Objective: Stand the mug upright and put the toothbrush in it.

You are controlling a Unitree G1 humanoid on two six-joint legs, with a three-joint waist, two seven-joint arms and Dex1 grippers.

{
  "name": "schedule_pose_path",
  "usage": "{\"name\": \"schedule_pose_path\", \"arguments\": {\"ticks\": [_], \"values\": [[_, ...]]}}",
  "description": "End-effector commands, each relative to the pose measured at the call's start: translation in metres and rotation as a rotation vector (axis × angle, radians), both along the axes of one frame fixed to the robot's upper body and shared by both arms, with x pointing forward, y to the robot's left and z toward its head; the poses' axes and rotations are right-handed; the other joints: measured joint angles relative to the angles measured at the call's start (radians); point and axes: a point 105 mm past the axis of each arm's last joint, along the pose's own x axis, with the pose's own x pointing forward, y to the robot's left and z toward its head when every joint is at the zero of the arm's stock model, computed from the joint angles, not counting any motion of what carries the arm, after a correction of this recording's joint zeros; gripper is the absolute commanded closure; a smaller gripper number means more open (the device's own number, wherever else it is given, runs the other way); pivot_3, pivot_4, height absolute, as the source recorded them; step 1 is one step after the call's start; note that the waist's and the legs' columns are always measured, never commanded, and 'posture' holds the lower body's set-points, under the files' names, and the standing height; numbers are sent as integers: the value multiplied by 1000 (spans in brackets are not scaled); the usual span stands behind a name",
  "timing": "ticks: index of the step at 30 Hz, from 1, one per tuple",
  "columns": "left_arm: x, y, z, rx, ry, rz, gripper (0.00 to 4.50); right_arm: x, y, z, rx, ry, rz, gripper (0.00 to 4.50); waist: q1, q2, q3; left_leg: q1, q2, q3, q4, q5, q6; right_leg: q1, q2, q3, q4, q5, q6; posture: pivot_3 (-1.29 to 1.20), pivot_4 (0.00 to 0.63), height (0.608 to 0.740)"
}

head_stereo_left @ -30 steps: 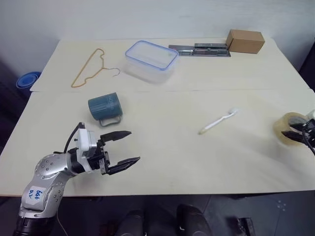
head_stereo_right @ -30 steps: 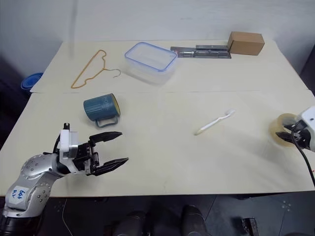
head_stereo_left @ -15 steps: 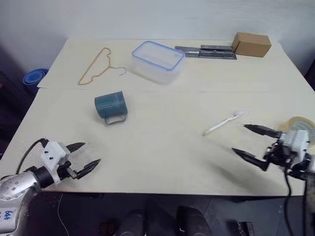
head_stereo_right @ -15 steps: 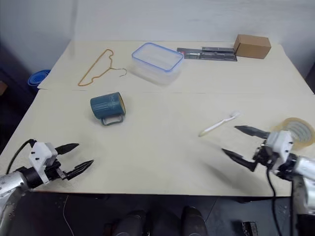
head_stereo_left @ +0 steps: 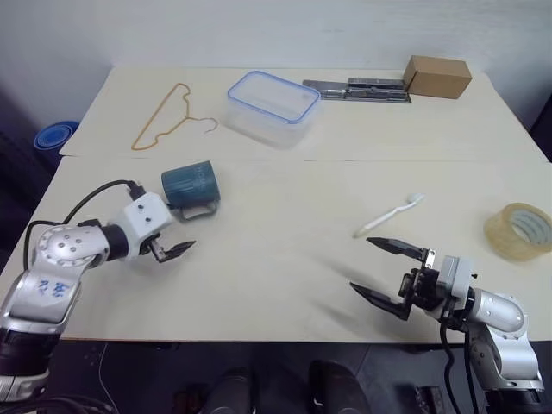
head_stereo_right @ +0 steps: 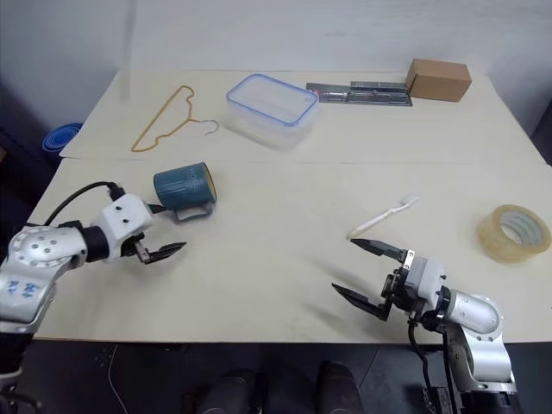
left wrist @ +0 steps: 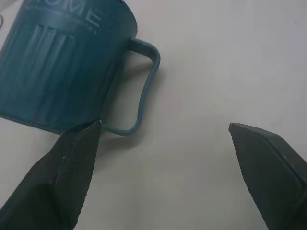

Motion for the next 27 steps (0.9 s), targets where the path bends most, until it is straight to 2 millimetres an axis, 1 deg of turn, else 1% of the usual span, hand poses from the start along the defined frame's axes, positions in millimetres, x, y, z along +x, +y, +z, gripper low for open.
{"name": "schedule_pose_path", "arguments": {"ticks": [1,4,6,8,11,15,21,22,23,24,26,27], "values": [[18,-8,-1,19,-17,6,0,0,2,10,25,-58,-15,19,3,0,0,0,0,0,0,0,0,0,0,0,1,0,0,0,150,740],[31,-24,-7,-39,3,-8,0,-5,7,10,46,-54,-21,19,11,0,0,-1,0,0,1,0,0,0,-1,0,1,0,0,0,150,740],[36,-29,-10,-67,18,-4,0,-8,9,9,49,-48,-21,19,15,-1,0,-1,0,-1,1,0,1,0,-1,0,2,0,0,0,150,740],[40,-33,-21,-35,63,-27,0,-10,10,7,54,-35,-27,19,15,-1,0,-1,-1,-1,2,0,1,0,-1,-1,2,0,0,0,150,740],[42,-38,-34,-33,167,-63,620,-13,11,6,54,-25,-31,0,14,-1,-1,0,-2,0,3,0,1,1,-2,0,2,0,0,0,150,740],[44,-43,-39,-24,249,-103,1881,-11,10,5,54,-28,-41,0,14,0,-1,1,-2,0,4,1,1,1,-2,0,5,0,0,0,150,740],[48,-48,-38,15,280,-166,3785,-7,6,3,59,-48,-66,0,15,0,-2,1,-2,0,5,1,1,2,-2,0,5,0,0,0,150,740],[47,-52,-36,-5,276,-192,4076,-7,5,2,58,-50,-73,0,14,0,-2,1,-2,0,5,1,1,2,-2,0,5,0,0,0,150,740],[45,-65,-29,-61,252,-260,4382,-7,2,1,57,-52,-81,0,14,0,-2,1,-2,0,5,1,1,2,-2,0,5,0,0,0,150,740],[43,-79,-20,-146,224,-323,4489,-7,0,1,56,-53,-90,0,14,0,-2,1,-2,0,5,1,1,2,-2,0,5,0,0,0,150,740],[34,-105,1,-307,167,-465,4489,-7,-4,-1,52,-53,-105,0,16,0,-2,0,-1,-1,6,0,2,2,-3,0,6,0,0,0,150,740],[24,-121,13,-399,128,-570,4489,-7,-7,-2,47,-54,-115,0,17,0,-2,0,-1,-1,6,0,2,1,-3,0,6,0,0,0,150,740]]}}
